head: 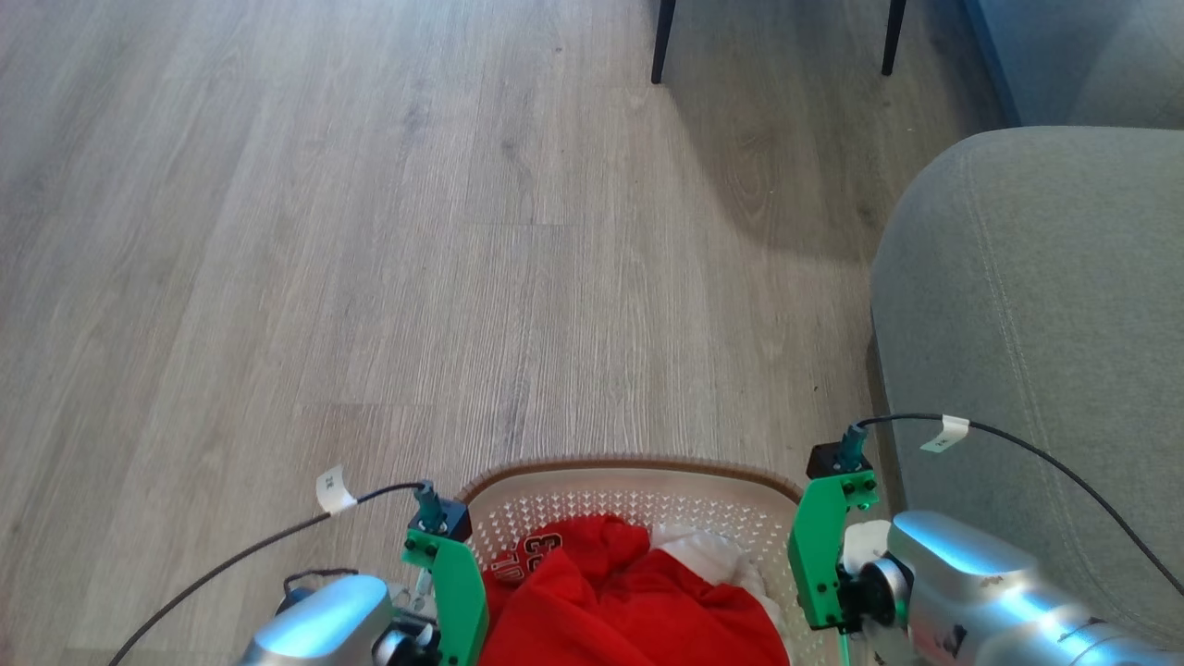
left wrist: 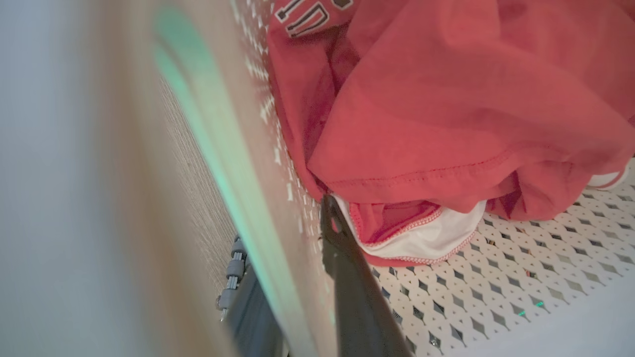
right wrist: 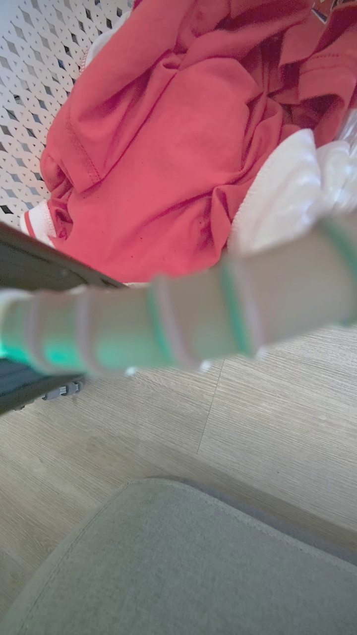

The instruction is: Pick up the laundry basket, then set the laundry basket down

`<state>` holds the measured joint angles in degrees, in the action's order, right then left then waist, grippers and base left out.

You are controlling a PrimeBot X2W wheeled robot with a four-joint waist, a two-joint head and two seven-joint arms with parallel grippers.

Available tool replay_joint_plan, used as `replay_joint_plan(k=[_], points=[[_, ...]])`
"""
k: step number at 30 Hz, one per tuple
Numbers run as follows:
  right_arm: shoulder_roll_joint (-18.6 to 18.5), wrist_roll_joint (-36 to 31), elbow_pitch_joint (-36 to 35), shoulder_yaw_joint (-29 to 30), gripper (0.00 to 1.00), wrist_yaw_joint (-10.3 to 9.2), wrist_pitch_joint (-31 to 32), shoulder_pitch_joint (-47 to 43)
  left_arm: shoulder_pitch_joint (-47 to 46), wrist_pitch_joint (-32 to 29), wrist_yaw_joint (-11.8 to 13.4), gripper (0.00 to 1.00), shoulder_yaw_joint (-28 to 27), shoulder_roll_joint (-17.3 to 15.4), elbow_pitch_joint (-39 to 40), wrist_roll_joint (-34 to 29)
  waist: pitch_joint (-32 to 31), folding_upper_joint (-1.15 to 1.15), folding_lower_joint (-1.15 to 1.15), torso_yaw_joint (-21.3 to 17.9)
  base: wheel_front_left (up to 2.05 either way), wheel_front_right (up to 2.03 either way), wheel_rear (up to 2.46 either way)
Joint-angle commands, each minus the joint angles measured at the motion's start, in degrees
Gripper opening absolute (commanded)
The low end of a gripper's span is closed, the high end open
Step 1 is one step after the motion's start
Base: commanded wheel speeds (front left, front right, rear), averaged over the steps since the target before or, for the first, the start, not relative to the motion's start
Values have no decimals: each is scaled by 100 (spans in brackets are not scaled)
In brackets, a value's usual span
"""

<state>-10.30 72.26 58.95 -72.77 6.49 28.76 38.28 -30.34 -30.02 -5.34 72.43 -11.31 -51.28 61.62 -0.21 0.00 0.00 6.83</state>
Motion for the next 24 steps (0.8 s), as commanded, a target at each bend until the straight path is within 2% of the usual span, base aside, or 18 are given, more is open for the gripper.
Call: replay_joint_plan(k=[1, 24], points=[[35, -94, -188, -58, 0, 100, -39, 289, -161, -78, -214, 0, 93, 22, 189, -86, 0, 0, 0, 0, 0, 0, 0], [8, -94, -200, -58, 0, 100, -32, 278, -156, -71, -214, 0, 93, 50, 148, -77, 29, 0, 0, 13, 0, 0, 0]])
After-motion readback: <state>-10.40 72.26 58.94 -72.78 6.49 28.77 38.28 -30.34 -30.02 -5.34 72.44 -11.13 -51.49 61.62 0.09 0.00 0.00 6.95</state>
